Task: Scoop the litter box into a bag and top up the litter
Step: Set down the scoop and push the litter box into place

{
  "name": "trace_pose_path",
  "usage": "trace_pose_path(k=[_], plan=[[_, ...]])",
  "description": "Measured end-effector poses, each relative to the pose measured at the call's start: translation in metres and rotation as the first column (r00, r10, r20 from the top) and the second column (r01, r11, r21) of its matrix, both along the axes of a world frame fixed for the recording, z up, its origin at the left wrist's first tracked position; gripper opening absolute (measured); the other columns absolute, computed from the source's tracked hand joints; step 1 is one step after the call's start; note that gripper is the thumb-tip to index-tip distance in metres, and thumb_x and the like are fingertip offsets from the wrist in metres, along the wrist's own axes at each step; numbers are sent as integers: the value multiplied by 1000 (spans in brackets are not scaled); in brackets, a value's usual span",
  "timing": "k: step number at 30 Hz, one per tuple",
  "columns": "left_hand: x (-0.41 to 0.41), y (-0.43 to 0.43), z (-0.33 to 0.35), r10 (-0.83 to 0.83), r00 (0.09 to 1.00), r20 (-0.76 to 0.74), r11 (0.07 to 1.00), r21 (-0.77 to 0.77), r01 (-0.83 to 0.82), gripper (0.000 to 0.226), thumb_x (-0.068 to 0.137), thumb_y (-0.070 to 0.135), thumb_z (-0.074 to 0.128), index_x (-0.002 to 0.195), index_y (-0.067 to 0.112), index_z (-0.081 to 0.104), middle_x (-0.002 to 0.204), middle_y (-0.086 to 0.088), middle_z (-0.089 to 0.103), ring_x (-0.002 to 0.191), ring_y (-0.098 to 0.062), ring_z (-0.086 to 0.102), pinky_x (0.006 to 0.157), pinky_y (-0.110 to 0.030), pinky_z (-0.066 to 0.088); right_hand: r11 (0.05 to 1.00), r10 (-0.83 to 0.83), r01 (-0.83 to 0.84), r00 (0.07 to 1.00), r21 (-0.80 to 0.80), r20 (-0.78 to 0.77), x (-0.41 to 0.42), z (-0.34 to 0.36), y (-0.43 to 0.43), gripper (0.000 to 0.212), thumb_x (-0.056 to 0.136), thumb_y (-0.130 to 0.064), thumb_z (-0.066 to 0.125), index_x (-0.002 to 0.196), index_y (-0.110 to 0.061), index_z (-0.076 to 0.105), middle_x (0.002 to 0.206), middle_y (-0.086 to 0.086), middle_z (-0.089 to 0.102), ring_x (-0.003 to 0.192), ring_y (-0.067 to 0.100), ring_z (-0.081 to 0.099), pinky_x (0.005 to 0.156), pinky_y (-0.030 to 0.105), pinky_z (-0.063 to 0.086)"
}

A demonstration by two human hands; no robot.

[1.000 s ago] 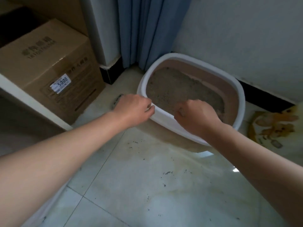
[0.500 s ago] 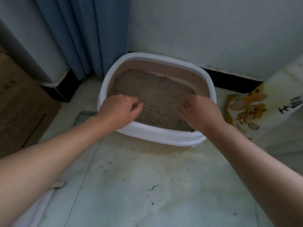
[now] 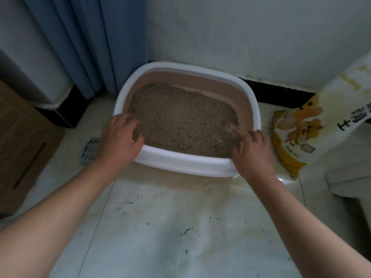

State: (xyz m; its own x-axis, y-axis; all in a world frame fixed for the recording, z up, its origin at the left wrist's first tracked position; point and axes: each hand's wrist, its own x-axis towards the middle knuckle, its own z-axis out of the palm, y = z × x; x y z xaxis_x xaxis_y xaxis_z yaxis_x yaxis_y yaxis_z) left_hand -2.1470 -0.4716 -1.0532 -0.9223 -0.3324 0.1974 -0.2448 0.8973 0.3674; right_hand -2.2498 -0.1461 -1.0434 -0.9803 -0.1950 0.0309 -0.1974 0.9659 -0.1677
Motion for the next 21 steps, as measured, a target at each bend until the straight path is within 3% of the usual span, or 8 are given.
trace_pose_path(k=[3, 6, 9, 12, 14, 17, 21], plan=[[6, -1, -3, 51, 999, 1, 997, 61, -51, 50, 94, 27, 61, 140, 11, 51, 150, -13, 42, 138, -32, 34, 110, -50, 34, 991, -19, 18, 1000, -135, -2, 3, -11, -2, 57, 93, -24, 47, 148, -12, 38, 158, 15, 28, 148, 32, 17, 119, 46, 21], [3, 1, -2, 115, 993, 0, 977, 180, -113, 64, 94, 24, 63, 150, 11, 35, 158, -13, 31, 144, -31, 27, 116, -49, 30, 943, -86, 96, 995, -319, 45, 3, -15, 0, 71, 91, -22, 55, 154, -14, 22, 161, 14, 16, 146, 36, 21, 117, 49, 29], [-1, -5, -4, 268, 963, 6, 906, 340, -254, 64, 93, 22, 62, 150, 14, 34, 146, -13, 42, 130, -31, 44, 104, -43, 41, 892, -130, 148, 989, -427, 73, 3, -17, 4, 78, 87, -27, 61, 153, -18, 20, 158, 10, 21, 141, 35, 33, 109, 52, 41], [-1, -12, -5, 341, 940, 11, 845, 436, -311, 51, 90, 22, 64, 137, 15, 46, 125, -11, 55, 108, -30, 57, 86, -38, 46, 843, -210, 224, 974, -490, 84, 5, -18, 9, 79, 84, -33, 65, 151, -18, 25, 149, 8, 36, 133, 30, 44, 103, 49, 46], [0, -14, -5, 372, 926, 56, 802, 484, -351, 51, 89, 28, 66, 134, 16, 47, 123, -9, 57, 105, -28, 58, 88, -41, 49, 742, -308, 380, 925, -552, 224, 7, -20, 13, 81, 80, -42, 66, 148, -18, 30, 138, 7, 48, 120, 29, 54, 94, 46, 50], [0, -14, -5, 452, 850, 270, 584, 631, -511, 60, 89, 42, 65, 138, 13, 47, 126, -10, 61, 106, -30, 62, 92, -47, 54, 518, -306, 580, 812, -629, 497, 11, -23, 14, 77, 79, -50, 66, 144, -21, 36, 118, 2, 59, 104, 26, 62, 92, 48, 54], [-2, -18, -3, 449, 819, 358, 326, 787, -523, 42, 87, 37, 71, 114, 5, 64, 108, -15, 69, 91, -29, 69, 75, -40, 60, 464, -281, 575, 817, -674, 504, 10, -22, 14, 53, 79, -47, 67, 125, -27, 50, 98, -9, 60, 96, 22, 64, 89, 53, 56]])
